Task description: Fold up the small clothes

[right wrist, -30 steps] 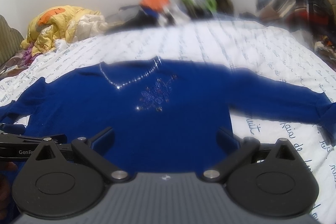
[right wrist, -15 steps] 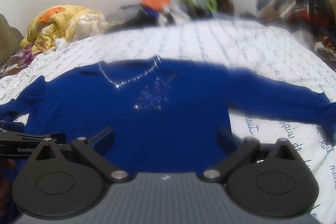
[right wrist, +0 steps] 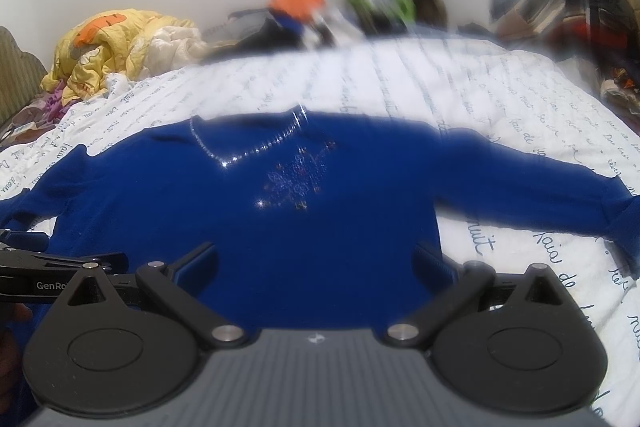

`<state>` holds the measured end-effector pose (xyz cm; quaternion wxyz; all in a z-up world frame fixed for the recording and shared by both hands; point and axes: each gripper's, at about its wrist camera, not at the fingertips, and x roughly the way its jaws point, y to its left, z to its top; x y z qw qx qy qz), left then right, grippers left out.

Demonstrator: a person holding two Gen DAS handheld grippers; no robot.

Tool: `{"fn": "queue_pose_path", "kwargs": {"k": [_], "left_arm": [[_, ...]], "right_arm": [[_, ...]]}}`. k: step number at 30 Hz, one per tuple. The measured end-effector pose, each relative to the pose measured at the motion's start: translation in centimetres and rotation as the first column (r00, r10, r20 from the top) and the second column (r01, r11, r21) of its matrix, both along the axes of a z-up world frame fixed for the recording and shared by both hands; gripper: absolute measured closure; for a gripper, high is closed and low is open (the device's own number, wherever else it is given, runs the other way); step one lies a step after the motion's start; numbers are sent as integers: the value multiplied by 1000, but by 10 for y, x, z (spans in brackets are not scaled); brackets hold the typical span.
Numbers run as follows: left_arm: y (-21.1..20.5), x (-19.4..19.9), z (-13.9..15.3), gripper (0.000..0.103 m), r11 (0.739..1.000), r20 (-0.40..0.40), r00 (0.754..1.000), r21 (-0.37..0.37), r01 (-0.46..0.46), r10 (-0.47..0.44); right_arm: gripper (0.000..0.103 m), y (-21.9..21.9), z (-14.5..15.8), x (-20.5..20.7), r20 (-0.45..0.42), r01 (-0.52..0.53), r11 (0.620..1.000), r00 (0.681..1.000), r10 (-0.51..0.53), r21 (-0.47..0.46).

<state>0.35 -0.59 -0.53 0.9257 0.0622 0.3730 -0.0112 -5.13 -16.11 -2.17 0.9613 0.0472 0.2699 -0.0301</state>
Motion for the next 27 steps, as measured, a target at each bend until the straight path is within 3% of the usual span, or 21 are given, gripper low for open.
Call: {"fn": "queue_pose_path", "kwargs": {"k": [27], "left_arm": [[-10, 0, -1, 0, 1000, -3, 1000, 14, 17, -17]], "right_arm": [[0, -4, -3, -6, 4, 7, 1000, 1000, -7, 17]]}}
